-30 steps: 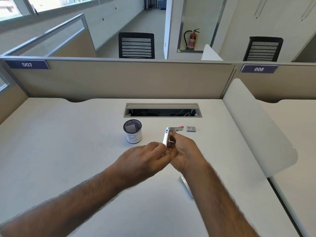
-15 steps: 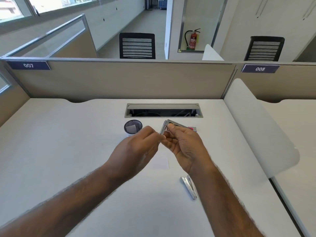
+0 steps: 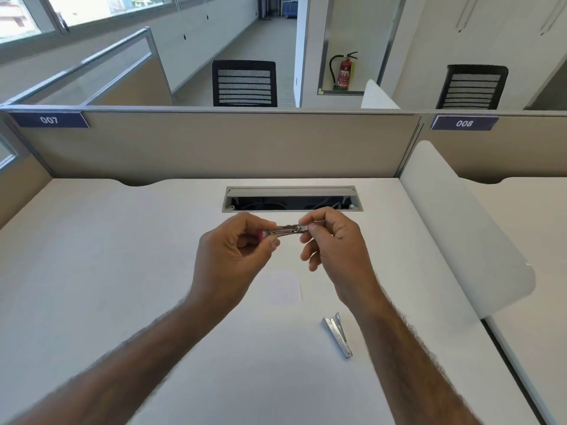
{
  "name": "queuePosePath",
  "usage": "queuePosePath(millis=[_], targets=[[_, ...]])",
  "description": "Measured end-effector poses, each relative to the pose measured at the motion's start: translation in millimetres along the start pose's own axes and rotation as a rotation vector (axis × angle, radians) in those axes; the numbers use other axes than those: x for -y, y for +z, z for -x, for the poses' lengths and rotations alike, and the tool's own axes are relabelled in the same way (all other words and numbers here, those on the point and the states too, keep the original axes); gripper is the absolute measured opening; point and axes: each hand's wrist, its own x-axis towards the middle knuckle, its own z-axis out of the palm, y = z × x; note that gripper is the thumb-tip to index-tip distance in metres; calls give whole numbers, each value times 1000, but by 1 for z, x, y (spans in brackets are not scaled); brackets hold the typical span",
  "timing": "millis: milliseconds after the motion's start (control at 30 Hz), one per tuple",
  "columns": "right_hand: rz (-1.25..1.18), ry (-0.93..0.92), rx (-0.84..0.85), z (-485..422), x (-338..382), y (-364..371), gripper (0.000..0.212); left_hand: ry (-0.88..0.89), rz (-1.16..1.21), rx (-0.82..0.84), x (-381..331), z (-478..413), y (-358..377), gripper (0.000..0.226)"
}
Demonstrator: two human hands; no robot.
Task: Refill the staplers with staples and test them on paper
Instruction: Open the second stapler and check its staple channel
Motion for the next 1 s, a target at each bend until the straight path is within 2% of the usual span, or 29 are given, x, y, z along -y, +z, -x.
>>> queuePosePath(millis=[167, 367, 500, 567, 633, 733, 800, 1000], targets=[[76, 2, 5, -1, -2, -4, 22, -92, 54, -3, 4, 6, 0, 25], [43, 37, -120, 3, -7, 5, 22, -52, 12, -2, 2, 9, 9, 34], [278, -149, -89, 0, -4, 2, 24, -105, 73, 0, 6, 10, 8, 27], [452, -325, -13, -2, -2, -7, 24, -165, 157, 18, 8, 6, 4, 25], [541, -425, 116, -3, -2, -18, 23, -234, 242, 61, 11, -1, -4, 23], [486, -339, 309, -3, -4, -29, 28, -325, 308, 161, 17, -10, -17, 17], [470, -280, 365, -1, -8, -27, 33, -379, 304, 220, 22, -14, -21, 12], [321, -158, 334, 11, -27, -10, 29, -565, 327, 233, 39, -19, -16, 14]])
